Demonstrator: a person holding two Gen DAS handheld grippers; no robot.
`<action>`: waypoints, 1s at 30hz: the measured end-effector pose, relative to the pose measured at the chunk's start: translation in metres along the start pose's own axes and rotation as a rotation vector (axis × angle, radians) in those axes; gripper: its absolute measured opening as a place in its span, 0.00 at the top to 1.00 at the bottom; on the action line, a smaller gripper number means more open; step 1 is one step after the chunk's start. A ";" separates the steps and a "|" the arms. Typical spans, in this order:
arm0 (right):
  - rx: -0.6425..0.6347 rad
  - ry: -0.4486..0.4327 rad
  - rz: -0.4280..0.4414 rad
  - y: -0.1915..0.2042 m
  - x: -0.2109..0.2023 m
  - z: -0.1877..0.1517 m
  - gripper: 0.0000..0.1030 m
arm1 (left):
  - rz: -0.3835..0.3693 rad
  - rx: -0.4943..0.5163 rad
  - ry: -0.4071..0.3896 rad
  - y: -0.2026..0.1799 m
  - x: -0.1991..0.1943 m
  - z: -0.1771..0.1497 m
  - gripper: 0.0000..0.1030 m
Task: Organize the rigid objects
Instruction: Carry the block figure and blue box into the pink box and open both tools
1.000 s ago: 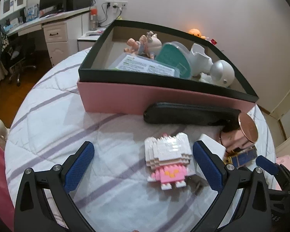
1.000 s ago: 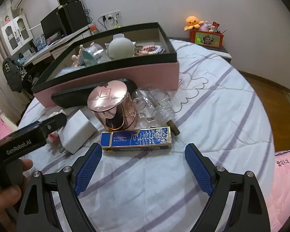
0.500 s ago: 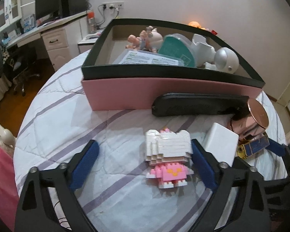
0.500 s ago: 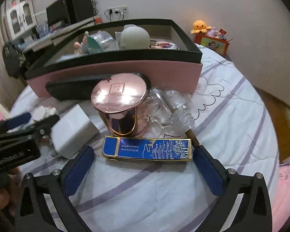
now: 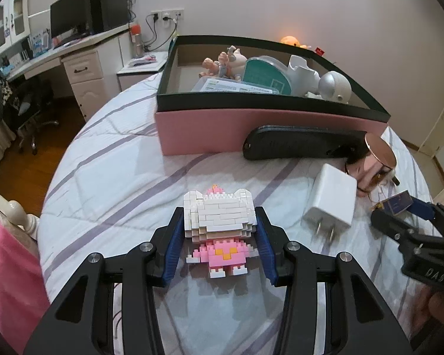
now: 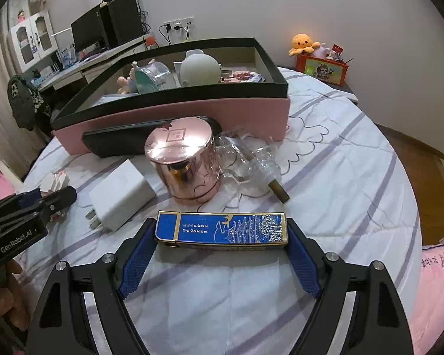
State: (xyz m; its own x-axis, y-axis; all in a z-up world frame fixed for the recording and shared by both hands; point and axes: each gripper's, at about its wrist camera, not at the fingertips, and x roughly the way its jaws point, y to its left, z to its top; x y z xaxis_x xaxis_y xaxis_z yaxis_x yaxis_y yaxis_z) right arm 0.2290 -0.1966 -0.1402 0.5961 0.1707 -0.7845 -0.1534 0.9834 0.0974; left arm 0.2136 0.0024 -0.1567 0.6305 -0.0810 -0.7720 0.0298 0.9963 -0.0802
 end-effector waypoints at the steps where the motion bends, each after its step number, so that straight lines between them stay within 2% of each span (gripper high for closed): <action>1: 0.002 -0.001 0.002 0.000 -0.001 0.000 0.19 | 0.001 -0.001 -0.001 0.001 -0.001 -0.002 0.55; 8: 0.008 -0.048 0.021 0.000 -0.025 0.005 0.19 | 0.010 0.000 -0.031 0.006 -0.019 0.000 0.55; 16: -0.004 -0.113 0.051 0.007 -0.044 0.027 0.19 | 0.004 0.010 -0.093 0.005 -0.037 0.021 0.55; 24: -0.045 -0.200 0.067 0.009 -0.051 0.078 0.19 | -0.007 0.019 -0.185 0.005 -0.044 0.073 0.55; 30: -0.059 -0.224 0.084 0.005 -0.030 0.126 0.19 | -0.010 0.021 -0.244 0.004 -0.032 0.125 0.55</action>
State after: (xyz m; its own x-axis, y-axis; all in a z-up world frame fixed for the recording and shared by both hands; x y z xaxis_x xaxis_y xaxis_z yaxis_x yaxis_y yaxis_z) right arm 0.3100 -0.1887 -0.0389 0.7383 0.2673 -0.6192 -0.2512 0.9610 0.1154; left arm 0.2903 0.0127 -0.0533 0.7990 -0.0843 -0.5954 0.0516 0.9961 -0.0718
